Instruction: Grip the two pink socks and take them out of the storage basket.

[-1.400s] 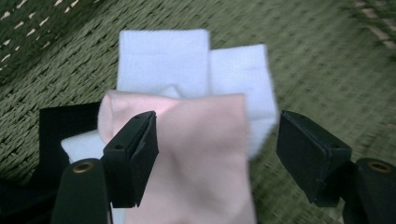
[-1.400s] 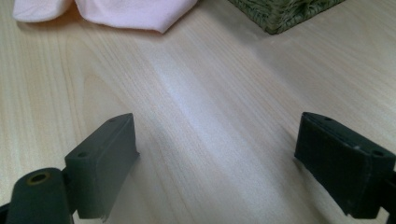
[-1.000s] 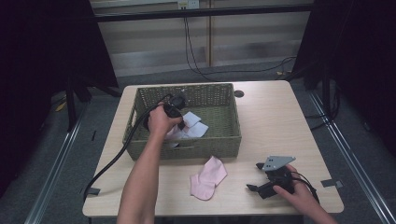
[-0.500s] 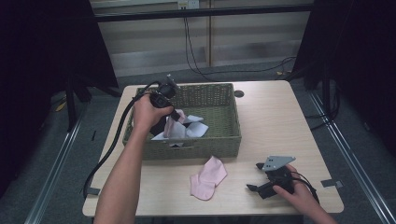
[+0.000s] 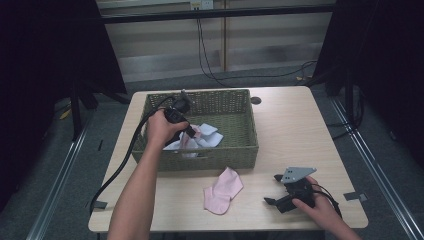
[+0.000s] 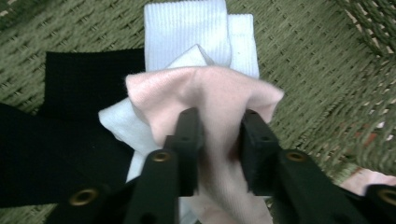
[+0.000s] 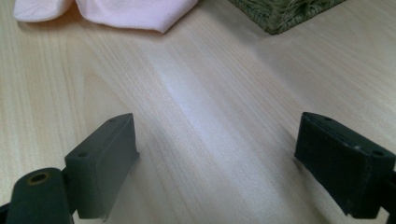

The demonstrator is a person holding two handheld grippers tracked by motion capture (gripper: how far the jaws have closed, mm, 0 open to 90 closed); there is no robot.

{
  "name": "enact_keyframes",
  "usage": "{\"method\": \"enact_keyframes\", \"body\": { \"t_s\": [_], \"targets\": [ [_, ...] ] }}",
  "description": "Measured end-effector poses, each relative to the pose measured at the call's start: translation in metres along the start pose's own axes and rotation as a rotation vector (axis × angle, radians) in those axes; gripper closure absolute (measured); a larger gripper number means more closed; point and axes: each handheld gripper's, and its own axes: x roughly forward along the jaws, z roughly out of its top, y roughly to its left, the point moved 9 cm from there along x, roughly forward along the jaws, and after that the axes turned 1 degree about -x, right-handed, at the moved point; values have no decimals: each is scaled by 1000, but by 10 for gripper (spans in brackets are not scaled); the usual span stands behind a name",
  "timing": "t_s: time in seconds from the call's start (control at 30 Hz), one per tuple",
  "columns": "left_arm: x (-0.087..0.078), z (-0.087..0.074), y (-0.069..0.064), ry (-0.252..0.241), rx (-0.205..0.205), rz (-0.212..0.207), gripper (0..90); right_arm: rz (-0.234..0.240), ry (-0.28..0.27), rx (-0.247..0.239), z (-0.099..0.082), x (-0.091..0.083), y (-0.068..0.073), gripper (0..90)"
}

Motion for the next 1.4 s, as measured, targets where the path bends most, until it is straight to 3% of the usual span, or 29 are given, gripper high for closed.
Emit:
{"method": "enact_keyframes", "body": {
  "t_s": [0.13, 0.17, 0.43, 0.57, 0.63, 0.73, 0.77, 0.8, 0.83, 0.87, 0.9, 0.93, 0.97, 1.0, 1.03, 1.07, 1.1, 1.13, 1.17, 1.33, 1.37, 1.4],
  "targets": [
    [-1, -4, -1, 11, -21, -26, 662, -2, 2, 1, 0, 0, 0, 119],
    [-1, -4, -1, 11, -21, -26, 708, -2, 2, 1, 0, 0, 0, 119],
    [-10, -8, -1, -2, -10, -25, 671, 3, 3, 2, 0, 0, 1, 119],
    [-14, -10, -3, 17, -31, -37, 855, -2, 2, 1, 0, 0, 0, 119],
    [-16, -9, -4, 8, -35, -37, 865, 0, 0, 0, 0, 0, 0, 119],
    [-39, -5, -13, -14, -9, -37, 866, 4, 2, 3, 0, 0, 1, 119],
    [-39, -5, -13, -14, -9, -37, 866, 4, 2, 3, 0, 0, 1, 119],
    [-60, -1, -21, -48, 18, -38, 866, -2, 3, 1, 0, 0, 0, 119],
    [-60, -1, -21, -48, 18, -38, 866, -2, 3, 1, 0, 0, 0, 119],
    [-81, 1, -33, -69, 49, -49, 866, 1, -1, 0, 0, 0, 0, 119],
    [-81, 1, -33, -69, 49, -49, 866, 1, -1, 0, 0, 0, 0, 119],
    [-99, 1, -50, -81, 87, -72, 866, 4, 2, 3, 0, 0, 1, 119],
    [-99, 1, -50, -81, 87, -72, 865, 1, 0, 1, 0, 0, 0, 119],
    [-112, -2, -67, -89, 126, -103, 866, -3, 2, 1, 0, 0, 0, 119],
    [-112, -2, -67, -89, 126, -103, 865, -3, 2, 1, 0, 0, 0, 119],
    [-120, -6, -83, -93, 166, -134, 865, 5, 1, 3, 0, 0, 1, 119],
    [-120, -6, -83, -93, 166, -134, 865, 5, 1, 3, 0, 0, 1, 119],
    [-123, -10, -97, -101, 189, -172, 865, 4, 5, 5, -1, 0, 1, 119],
    [-123, -13, -103, -95, 206, -184, 865, 3, 5, 3, -1, 0, 1, 119],
    [-119, -24, -127, -81, 265, -223, 865, 6, 3, 4, 0, 0, 1, 119],
    [-119, -24, -127, -81, 265, -223, 864, 5, 3, 4, 0, 0, 1, 119],
    [-116, -27, -137, -83, 283, -246, 864, 5, 4, 0, -1, 0, 1, 119]
  ]
}}
